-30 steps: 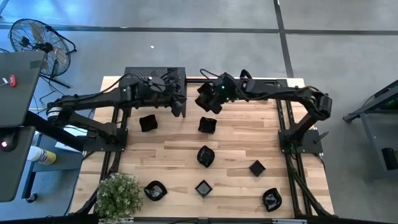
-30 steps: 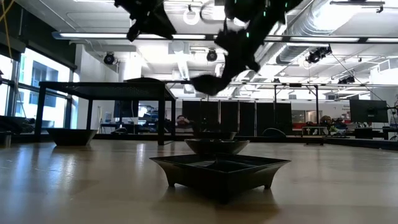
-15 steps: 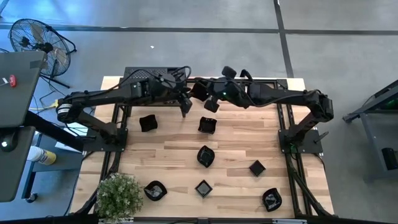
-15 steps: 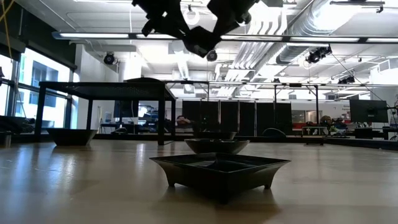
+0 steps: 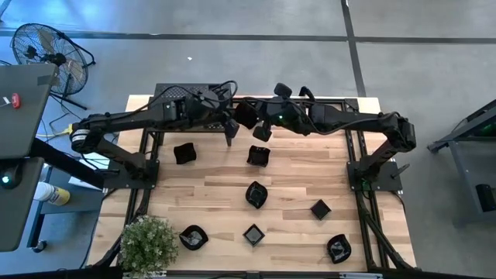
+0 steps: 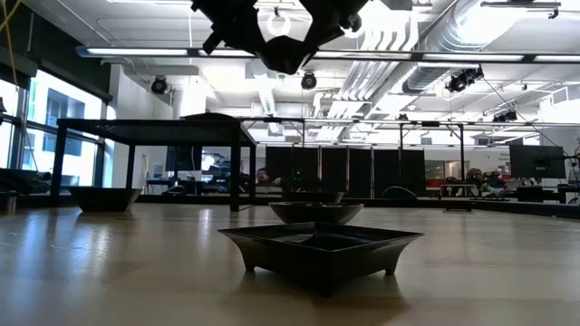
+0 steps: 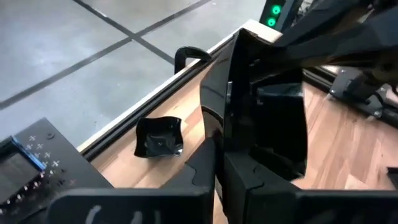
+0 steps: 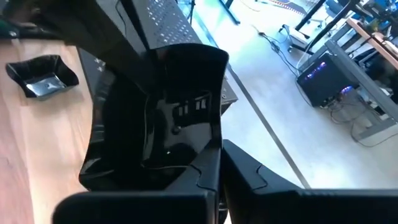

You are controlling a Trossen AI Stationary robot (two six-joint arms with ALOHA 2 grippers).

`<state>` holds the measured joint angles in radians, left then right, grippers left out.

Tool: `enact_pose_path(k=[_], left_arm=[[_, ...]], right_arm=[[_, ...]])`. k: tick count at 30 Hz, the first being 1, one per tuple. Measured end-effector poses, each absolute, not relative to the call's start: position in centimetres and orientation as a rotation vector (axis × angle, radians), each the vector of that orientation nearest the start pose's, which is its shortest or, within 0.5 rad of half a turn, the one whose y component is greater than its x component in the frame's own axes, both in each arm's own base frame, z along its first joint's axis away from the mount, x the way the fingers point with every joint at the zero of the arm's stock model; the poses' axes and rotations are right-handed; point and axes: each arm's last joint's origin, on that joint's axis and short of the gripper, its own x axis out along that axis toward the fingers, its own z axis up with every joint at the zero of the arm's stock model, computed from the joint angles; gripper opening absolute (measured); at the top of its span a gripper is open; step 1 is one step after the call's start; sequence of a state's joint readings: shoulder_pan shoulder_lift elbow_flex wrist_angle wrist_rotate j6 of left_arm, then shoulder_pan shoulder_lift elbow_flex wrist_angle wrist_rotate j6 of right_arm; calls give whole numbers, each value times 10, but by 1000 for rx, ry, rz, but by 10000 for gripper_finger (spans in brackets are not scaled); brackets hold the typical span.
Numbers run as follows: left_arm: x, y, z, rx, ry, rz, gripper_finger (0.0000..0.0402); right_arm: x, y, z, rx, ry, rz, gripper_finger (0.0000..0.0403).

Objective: Pick & Place Mini shaped plates
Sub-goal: Put the distorted square plate on the shelf

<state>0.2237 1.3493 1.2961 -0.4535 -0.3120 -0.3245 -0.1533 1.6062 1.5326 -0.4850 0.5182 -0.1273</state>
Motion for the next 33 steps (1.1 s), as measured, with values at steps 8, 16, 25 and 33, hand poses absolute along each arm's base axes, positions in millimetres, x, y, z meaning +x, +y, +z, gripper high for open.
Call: enact_pose_path(k=[8, 16, 25, 33], left_arm=[[255, 82, 374, -387, 407, 682, 2], [194, 125, 378, -577, 454, 902, 1], [139, 169, 377, -823, 373, 1104, 0], [119, 189, 339, -1029, 370, 1181, 0]], right_arm=[[347, -68, 369, -157, 536, -639, 74], [339, -74, 377, -117, 506, -640, 133], [339, -77, 375, -72, 506, -571, 100], [340, -76, 375, -42, 501, -514, 71]])
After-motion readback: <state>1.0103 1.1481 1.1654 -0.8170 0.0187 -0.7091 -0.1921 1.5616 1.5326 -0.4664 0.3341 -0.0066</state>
